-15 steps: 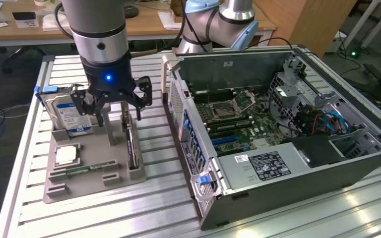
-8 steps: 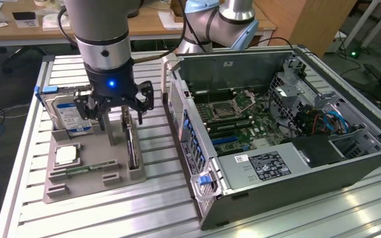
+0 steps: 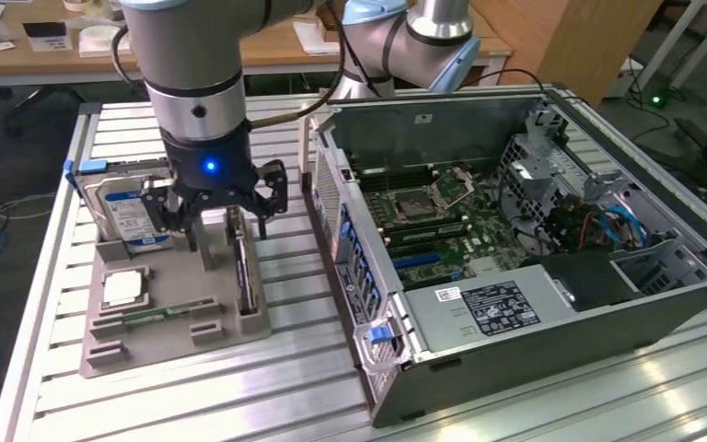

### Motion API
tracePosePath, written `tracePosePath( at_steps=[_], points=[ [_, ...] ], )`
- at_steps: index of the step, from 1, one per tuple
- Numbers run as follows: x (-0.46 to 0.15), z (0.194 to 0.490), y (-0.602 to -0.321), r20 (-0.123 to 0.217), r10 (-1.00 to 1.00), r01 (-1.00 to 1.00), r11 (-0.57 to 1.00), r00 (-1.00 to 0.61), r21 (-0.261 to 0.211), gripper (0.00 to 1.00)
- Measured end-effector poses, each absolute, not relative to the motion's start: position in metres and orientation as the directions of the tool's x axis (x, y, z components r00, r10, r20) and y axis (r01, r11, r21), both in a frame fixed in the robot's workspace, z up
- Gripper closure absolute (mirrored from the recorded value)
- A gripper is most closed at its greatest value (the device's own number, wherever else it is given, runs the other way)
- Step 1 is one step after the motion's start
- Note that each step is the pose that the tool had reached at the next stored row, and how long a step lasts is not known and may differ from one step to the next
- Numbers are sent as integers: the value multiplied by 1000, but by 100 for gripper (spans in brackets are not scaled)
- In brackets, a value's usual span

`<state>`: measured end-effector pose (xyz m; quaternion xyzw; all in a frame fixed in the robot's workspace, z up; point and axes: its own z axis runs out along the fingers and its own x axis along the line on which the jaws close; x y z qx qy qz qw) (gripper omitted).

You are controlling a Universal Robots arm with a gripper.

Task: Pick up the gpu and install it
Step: 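Pick up the gpu and move the gpu toward the slot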

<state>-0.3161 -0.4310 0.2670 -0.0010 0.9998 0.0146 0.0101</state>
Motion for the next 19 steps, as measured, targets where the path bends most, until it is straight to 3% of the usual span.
tracePosePath(
  at_steps=[19],
  points=[
    [-310,232,-433,-20,47,46,999,-999,29,16]
  ],
)
